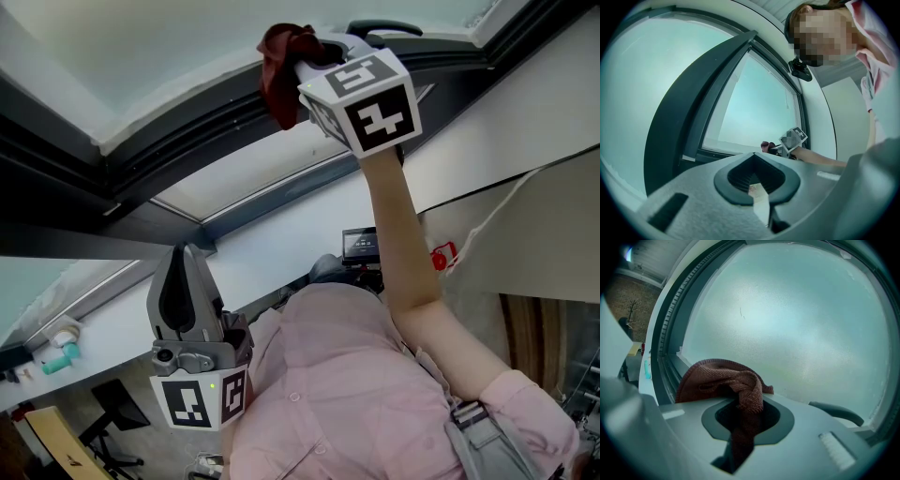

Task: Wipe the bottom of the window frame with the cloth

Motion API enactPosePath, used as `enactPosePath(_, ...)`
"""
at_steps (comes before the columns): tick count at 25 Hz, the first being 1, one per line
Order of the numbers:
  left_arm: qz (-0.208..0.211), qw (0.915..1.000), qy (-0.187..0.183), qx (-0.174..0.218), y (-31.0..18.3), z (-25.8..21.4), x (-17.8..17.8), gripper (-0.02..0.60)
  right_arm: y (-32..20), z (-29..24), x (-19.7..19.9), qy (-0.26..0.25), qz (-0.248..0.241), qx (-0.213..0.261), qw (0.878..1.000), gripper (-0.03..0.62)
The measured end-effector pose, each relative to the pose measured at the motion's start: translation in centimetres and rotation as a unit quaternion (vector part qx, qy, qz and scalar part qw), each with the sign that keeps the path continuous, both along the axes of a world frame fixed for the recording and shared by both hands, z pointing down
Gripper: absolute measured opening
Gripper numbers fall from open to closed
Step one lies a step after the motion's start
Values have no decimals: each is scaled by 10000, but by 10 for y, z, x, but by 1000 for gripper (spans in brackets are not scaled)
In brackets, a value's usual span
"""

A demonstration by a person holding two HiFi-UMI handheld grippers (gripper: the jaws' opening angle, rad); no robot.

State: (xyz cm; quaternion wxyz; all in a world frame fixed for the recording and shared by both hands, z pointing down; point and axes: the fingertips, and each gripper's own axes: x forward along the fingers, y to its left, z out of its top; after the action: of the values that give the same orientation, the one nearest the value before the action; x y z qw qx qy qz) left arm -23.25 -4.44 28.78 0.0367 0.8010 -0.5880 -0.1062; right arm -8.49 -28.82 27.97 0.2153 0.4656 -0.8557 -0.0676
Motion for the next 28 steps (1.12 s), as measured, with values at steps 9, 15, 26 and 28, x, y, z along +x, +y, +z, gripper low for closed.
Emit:
enactPosePath(9, 36, 10000, 18, 0, -1, 0, -1, 0, 1, -1, 0, 14, 17, 32, 10000, 52)
enactPosePath(15, 45, 10000, 46, 12, -1, -1, -2, 0, 1, -1, 0, 15, 32, 32, 10000, 54)
enactPosePath(26, 188, 9998, -16, 89, -9, 8, 9, 0, 1, -4, -1, 50, 51, 208, 9998, 54)
enactPosePath(28, 281, 9994, -182, 41, -12, 13, 14, 0, 2, -5, -1, 61, 74, 286, 9995, 54)
